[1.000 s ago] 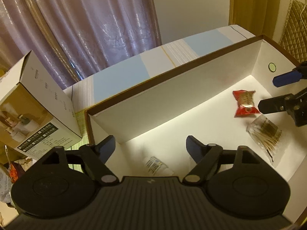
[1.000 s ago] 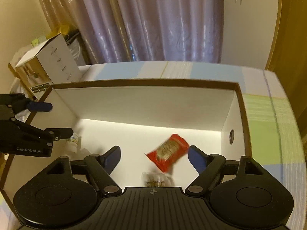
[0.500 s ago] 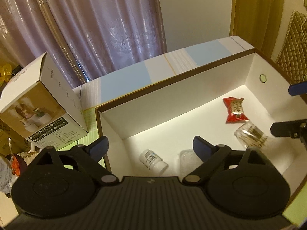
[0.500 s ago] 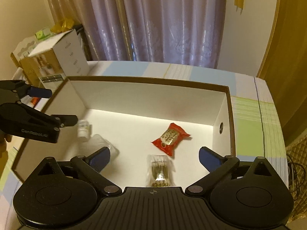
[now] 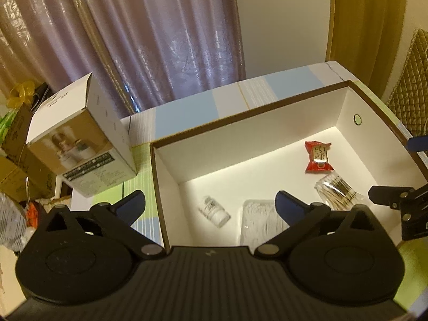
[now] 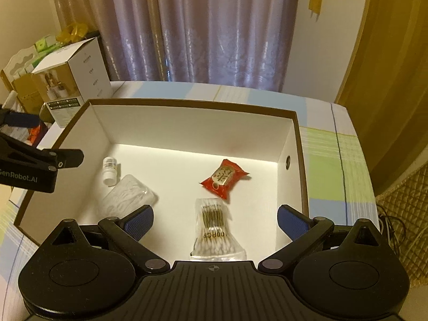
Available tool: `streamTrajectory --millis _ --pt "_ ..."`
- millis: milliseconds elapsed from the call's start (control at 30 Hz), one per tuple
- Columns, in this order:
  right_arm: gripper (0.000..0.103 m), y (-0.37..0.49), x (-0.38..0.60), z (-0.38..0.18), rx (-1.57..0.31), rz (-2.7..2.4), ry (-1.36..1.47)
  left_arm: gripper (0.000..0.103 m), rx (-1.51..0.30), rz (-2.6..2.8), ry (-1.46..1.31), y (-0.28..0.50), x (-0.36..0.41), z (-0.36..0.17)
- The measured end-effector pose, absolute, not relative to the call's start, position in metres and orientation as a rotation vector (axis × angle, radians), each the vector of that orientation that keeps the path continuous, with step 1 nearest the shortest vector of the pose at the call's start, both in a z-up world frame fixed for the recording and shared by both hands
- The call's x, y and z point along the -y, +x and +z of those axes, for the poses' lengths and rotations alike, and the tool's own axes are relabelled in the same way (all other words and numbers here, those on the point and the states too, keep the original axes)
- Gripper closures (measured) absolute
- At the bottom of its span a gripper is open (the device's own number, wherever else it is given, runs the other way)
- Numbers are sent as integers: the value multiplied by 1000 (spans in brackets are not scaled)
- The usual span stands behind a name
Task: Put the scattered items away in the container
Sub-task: 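Withdraw both tools from above the box, then move both tools down toward the items lying beside the box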
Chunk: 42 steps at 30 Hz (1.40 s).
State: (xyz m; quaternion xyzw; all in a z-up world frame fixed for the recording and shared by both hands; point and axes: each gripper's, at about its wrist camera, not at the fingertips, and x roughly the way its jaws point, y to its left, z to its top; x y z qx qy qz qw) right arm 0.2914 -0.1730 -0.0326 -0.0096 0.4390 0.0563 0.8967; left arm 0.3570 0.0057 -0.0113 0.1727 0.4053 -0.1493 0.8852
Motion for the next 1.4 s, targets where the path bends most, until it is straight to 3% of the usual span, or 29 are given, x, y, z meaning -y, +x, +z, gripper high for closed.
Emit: streamTrajectory --millis 1000,1400 --pt "0 181 193 20 -810 136 -10 1 -803 -225 286 221 4 40" --pt "0 135 214 20 -801 218 49 1 -827 -119 216 153 -18 31"
